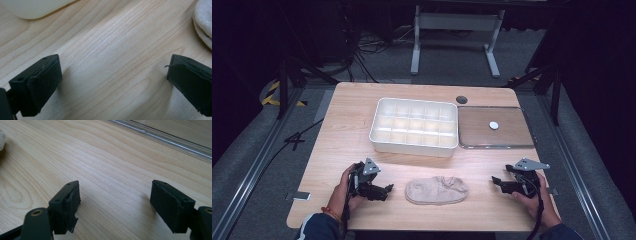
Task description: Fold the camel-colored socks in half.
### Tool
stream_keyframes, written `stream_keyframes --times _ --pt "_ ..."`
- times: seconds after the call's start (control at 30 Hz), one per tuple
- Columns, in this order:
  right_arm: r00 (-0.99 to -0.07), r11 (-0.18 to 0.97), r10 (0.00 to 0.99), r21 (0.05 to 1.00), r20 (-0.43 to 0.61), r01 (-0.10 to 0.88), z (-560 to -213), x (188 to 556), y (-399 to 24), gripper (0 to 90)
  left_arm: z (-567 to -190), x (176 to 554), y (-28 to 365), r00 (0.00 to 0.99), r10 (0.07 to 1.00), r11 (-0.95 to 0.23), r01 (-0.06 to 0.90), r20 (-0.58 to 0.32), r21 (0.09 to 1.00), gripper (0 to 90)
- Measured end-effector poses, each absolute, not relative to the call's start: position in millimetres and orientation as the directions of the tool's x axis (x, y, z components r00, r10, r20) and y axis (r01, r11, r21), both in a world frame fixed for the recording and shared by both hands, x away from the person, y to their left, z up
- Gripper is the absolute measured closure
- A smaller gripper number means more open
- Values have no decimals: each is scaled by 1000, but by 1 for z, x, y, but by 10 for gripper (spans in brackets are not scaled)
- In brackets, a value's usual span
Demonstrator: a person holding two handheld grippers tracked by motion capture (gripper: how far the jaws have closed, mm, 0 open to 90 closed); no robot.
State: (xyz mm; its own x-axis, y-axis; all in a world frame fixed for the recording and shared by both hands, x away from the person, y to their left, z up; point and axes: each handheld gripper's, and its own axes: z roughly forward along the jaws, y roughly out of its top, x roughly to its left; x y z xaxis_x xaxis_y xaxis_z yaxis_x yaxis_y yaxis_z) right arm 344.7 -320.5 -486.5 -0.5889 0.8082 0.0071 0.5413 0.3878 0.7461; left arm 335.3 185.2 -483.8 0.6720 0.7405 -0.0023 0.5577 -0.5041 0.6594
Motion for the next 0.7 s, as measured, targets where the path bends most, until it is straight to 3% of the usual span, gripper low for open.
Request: stream_keyframes --times 0.57,0.67,0.7 --pt "-583 386 813 739 10 551 -487 346 -319 188 -484 318 201 696 718 -519 544 -9 660 3" --pt "-582 384 813 741 12 551 -486 345 -319 211 -483 314 204 705 709 -528 538 -8 657 3" --pt "-577 376 817 745 14 551 -486 344 -320 260 -484 314 204 709 705 -531 534 -8 658 3"
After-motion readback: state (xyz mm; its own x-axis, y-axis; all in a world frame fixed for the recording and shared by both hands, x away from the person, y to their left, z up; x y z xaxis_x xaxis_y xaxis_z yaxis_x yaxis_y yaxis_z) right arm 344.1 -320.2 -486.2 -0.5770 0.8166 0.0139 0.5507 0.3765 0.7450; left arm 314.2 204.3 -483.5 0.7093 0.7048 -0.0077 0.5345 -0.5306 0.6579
